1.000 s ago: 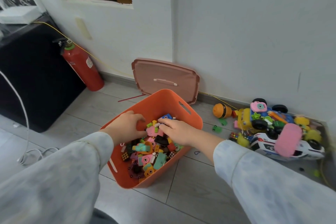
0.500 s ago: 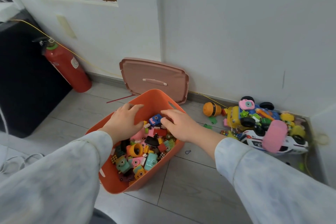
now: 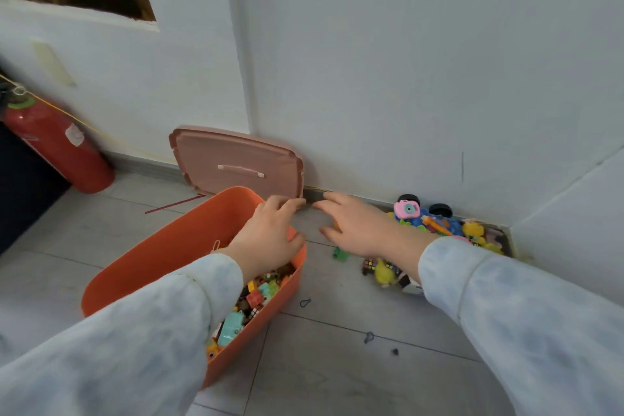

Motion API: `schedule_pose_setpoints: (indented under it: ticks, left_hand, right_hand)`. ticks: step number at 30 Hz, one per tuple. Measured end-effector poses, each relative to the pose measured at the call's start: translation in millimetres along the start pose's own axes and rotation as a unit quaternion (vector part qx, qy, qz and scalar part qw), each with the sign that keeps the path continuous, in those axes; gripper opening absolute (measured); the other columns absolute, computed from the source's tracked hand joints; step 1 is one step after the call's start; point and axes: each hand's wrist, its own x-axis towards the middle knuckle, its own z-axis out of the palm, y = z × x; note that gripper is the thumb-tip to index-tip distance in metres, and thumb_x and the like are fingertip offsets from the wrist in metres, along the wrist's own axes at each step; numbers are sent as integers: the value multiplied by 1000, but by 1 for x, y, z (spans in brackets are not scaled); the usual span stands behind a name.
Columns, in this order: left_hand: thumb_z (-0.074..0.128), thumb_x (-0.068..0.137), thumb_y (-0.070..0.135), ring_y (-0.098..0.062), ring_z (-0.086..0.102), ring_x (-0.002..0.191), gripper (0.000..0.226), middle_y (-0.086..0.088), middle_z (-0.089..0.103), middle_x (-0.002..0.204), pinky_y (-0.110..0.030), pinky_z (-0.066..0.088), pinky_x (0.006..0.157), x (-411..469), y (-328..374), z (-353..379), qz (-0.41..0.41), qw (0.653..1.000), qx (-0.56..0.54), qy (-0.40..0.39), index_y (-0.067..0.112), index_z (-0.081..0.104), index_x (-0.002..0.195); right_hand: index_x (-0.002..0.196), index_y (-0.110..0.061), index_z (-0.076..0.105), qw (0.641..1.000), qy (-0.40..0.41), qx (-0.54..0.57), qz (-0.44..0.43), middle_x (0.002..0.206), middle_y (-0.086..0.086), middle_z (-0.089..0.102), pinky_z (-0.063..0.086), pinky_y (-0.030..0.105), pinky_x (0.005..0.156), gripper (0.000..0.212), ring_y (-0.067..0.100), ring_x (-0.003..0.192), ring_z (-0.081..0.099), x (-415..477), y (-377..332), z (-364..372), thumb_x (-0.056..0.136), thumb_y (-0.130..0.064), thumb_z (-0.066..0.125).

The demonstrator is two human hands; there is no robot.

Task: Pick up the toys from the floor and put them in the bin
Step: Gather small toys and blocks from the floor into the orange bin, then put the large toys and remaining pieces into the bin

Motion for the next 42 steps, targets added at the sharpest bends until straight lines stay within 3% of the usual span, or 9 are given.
schedule_pose_setpoints:
  ticks: [5, 17, 20, 23, 26, 29, 31, 36, 42]
  left_hand:
    - [59, 88, 30, -33, 42, 128, 62, -9, 43, 140, -39, 35, 110, 28, 42, 37, 35, 999, -14, 9, 24, 41, 147]
    - [60, 85, 42, -33, 41, 129, 66, -6, 40, 140, -51, 41, 106, 84, 97, 148, 30, 997, -28, -68, 29, 38, 146]
    - [61, 85, 42, -33, 38, 132, 69, -7, 38, 144, -52, 41, 106, 95, 112, 173, 37, 996, -27, -71, 30, 35, 148]
    - [64, 84, 47, -35, 32, 137, 75, -9, 32, 149, -53, 41, 107, 111, 126, 193, 64, 995, 3, -81, 32, 31, 149]
    - [67, 81, 51, -34, 21, 143, 85, -9, 24, 155, -53, 38, 109, 132, 143, 207, 99, 990, 57, -80, 34, 24, 152]
    - [69, 79, 52, -35, 17, 144, 93, -10, 17, 158, -52, 38, 108, 159, 164, 220, 134, 983, 98, -79, 34, 17, 154]
    - [69, 77, 54, -37, 17, 144, 98, -12, 12, 161, -51, 39, 109, 175, 174, 228, 155, 976, 120, -94, 33, 14, 155]
    - [67, 73, 63, -39, 13, 147, 105, -8, 8, 164, -56, 42, 100, 202, 188, 254, 201, 954, 185, -121, 38, 4, 154]
    - [57, 80, 67, -29, 34, 131, 91, -7, 42, 135, -45, 54, 79, 203, 188, 268, 196, 954, 218, -65, 33, 15, 153]
  right_hand:
    - [145, -26, 42, 996, 1, 3, 89, 143, 9, 45, 43, 47, 104, 58, 35, 127, 48, -18, 75, 9, 92, -50, 52]
    - [153, -40, 11, 943, 8, -2, 332, 162, 5, 11, 27, 61, 111, 118, 35, 149, 9, -91, 229, 64, 58, -94, 56]
    - [154, -44, -2, 935, -31, 23, 353, 165, 6, 0, 18, 61, 117, 129, 43, 150, -2, -101, 256, 78, 52, -95, 59]
    - [153, -46, -7, 942, -36, 18, 332, 165, 9, 5, 12, 63, 119, 133, 46, 149, -7, -102, 274, 102, 47, -101, 51]
    - [152, -47, -3, 950, -11, -9, 313, 163, 4, 22, 21, 65, 116, 130, 42, 151, 0, -103, 285, 116, 45, -106, 39]
    - [153, -45, 3, 945, 19, -15, 327, 156, 2, 34, 41, 62, 103, 112, 41, 149, 4, -106, 285, 117, 61, -90, 49]
    - [153, -40, 16, 945, 58, -26, 321, 144, 3, 46, 50, 53, 92, 99, 37, 141, 21, -108, 280, 116, 69, -77, 52]
    - [138, -29, 40, 955, 93, -17, 281, 124, 0, 54, 51, 42, 86, 78, 29, 119, 38, -110, 291, 121, 70, -63, 54]
    - [131, -33, 48, 953, 114, 79, 269, 133, 0, 42, 41, 40, 97, 69, 30, 124, 36, -114, 305, 114, 66, -47, 68]
